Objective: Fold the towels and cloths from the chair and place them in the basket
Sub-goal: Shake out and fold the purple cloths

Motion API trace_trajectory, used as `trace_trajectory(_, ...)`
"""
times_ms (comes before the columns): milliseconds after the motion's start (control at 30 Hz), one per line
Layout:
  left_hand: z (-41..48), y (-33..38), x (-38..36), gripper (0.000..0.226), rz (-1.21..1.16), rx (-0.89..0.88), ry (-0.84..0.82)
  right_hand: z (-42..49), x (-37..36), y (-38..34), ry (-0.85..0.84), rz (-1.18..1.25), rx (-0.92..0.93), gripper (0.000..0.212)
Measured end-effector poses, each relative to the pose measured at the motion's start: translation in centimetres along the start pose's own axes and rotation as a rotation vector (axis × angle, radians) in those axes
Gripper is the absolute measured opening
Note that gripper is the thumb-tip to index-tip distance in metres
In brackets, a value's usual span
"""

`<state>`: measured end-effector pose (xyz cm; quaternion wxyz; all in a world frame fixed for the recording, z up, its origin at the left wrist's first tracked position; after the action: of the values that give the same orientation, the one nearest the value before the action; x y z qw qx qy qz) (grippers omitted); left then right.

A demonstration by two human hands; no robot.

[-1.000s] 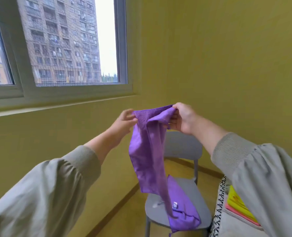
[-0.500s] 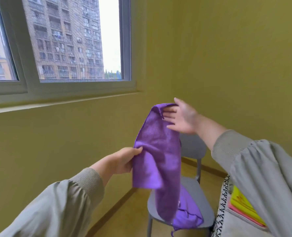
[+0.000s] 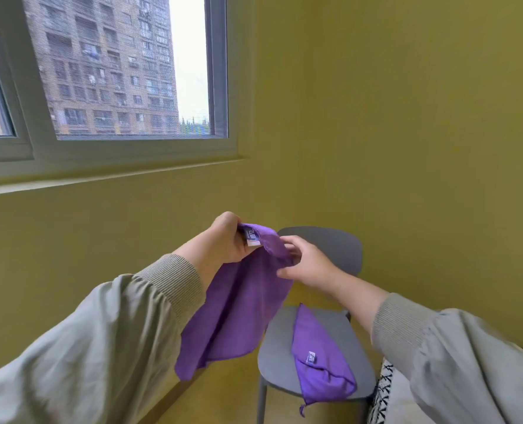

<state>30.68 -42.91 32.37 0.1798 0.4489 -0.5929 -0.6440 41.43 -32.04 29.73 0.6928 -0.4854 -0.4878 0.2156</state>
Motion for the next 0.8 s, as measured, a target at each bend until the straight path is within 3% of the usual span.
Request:
trace_trajectory(133,-0.3,0.5,0.6,0.035,-0.014,-0.006,-0.032,0.7,0.4,-0.9,0.208,-0.006,0.075,0.022)
trace_trajectory(267,-0.3,0.1,2.5,0.04,0.062,0.061,-0.068,1.5,1.1,-2.2,0.298,0.099,0.027,0.032)
trace_trajectory(333,-0.3,0.1,3.9,0.047,0.41,0.043,-0.101,2.1,1.2,-3.3,0.258,0.203,0.002,0.028)
trace_trajectory(400,0.0,0.9,4.8,0.036,0.607,-0.115,-0.071,2.6,1.0,-4.2,0.197,0.252,-0.026,0.027)
trace_trajectory(500,0.5,1.8,4.9,0.007,0.626,-0.352,-0.105,2.2,1.0,-5.0,0.127,0.317,-0.058,0.033)
trace_trajectory(600,0.3,0.6,4.0,0.04,0.57,-0.299,-0.33,2.1,1.0,-5.3,0.048,0.366,-0.095,0.026)
trace_trajectory(667,0.0,-0.3,3.4,0.05,0.537,-0.246,-0.42,2.1,0.9,-5.4,-0.001,0.378,-0.129,0.025)
trace_trajectory(800,-0.5,-1.4,1.9,0.032,0.56,-0.248,-0.515,1.8,1.1,-5.2,0.02,0.387,-0.214,0.029)
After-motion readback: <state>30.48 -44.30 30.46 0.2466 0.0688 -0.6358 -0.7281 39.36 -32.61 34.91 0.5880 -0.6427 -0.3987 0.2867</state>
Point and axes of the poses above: each hand's wrist, its own z-axis towards the middle knuckle, its own x-axis out of the back of the hand, y = z × x, the point moved 6 cm from there along z, towards the middle knuckle, and after that the axes turned 11 degrees about -x, right-handed, at the moved point
